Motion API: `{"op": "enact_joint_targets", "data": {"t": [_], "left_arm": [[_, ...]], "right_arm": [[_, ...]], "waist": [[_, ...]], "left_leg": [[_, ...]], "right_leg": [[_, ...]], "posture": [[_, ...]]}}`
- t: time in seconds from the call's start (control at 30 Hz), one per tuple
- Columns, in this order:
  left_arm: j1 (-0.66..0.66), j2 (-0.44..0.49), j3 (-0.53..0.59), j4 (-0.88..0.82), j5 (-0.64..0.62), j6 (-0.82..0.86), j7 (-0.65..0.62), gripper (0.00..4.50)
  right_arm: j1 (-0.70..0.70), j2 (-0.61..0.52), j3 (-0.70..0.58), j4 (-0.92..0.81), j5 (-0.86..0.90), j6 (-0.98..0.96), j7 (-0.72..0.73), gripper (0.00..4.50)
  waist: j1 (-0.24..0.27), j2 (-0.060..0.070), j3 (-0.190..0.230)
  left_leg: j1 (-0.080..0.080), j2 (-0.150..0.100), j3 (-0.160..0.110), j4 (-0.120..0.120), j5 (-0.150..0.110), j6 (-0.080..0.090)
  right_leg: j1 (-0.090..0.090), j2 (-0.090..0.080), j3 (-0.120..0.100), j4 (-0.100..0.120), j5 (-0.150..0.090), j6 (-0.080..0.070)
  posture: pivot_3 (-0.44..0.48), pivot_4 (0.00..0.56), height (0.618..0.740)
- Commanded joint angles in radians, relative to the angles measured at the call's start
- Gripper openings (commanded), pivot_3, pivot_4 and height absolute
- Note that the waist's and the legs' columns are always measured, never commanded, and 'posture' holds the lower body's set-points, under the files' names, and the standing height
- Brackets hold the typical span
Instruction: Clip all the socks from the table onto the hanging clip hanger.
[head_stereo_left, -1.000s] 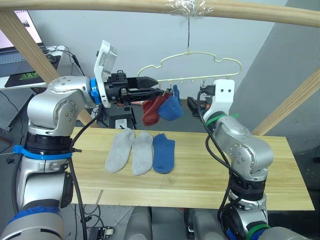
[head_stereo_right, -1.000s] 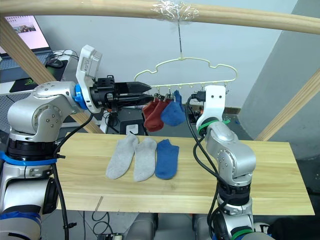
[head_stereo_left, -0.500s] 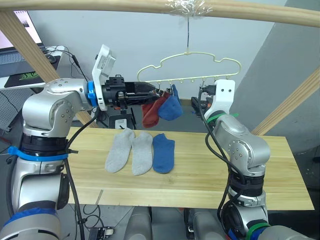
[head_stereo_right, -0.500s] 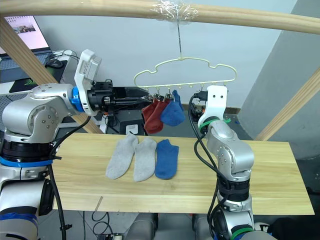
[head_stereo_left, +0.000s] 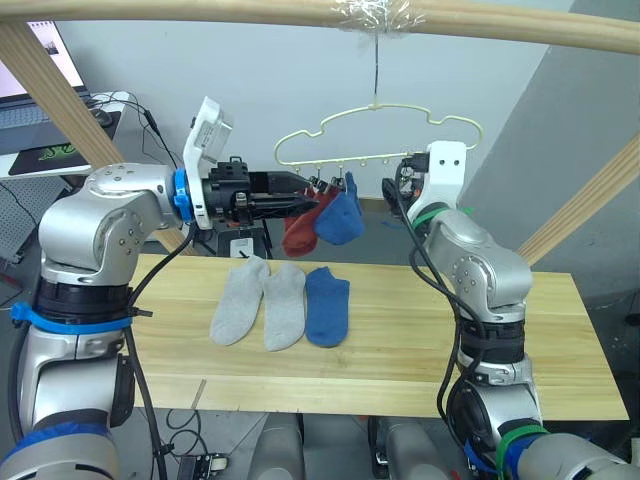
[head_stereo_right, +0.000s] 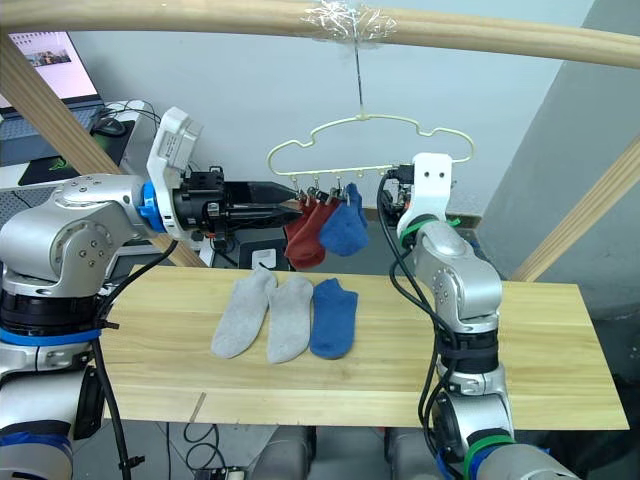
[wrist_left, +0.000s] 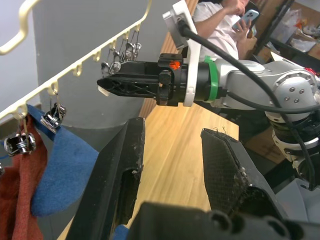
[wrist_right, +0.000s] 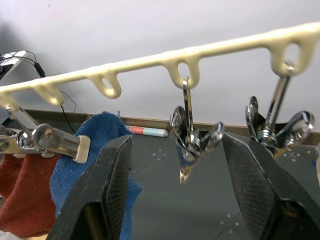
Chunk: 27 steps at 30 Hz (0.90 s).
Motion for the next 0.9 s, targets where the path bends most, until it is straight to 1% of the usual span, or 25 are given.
{"op": "enact_joint_targets", "data": {"t": [0.03,0.33,0.63,0.9], "left_arm": [[-0.001,0.021,0.035,-0.046,-0.017,0.008,0.010,2.04],[0.005,0.023,0.041,-0.062,-0.016,0.020,0.028,2.04],[0.002,0.018,0.039,-0.061,-0.013,0.012,0.042,2.04],[0.001,0.014,0.035,-0.062,-0.013,0.009,0.055,2.04]], "right_arm": [[-0.038,-0.009,-0.008,0.023,-0.001,-0.056,0.017,2.95],[-0.092,-0.018,-0.012,0.115,0.003,-0.104,0.034,2.95],[-0.111,-0.023,-0.014,0.138,0.002,-0.119,0.035,2.95],[-0.121,-0.030,-0.016,0.160,-0.004,-0.130,0.027,2.95]], "waist": [[0.002,0.000,0.000],[0.007,0.000,0.000],[0.019,0.000,0.000],[0.019,0.000,0.000]], "left_leg": [[0.000,0.000,0.000,0.000,0.000,0.000],[0.000,0.000,0.000,0.000,0.000,0.000],[0.000,0.000,0.000,0.000,0.000,0.000],[0.000,0.000,0.000,0.000,0.000,0.000]], "right_leg": [[0.000,0.000,0.000,0.000,0.000,0.000],[0.000,0.000,0.000,0.000,0.000,0.000],[0.000,0.000,0.000,0.000,0.000,0.000],[0.000,0.000,0.000,0.000,0.000,0.000]], "posture": [[0.186,0.173,0.740],[0.196,0.174,0.740],[0.198,0.168,0.740],[0.196,0.167,0.740]]}}
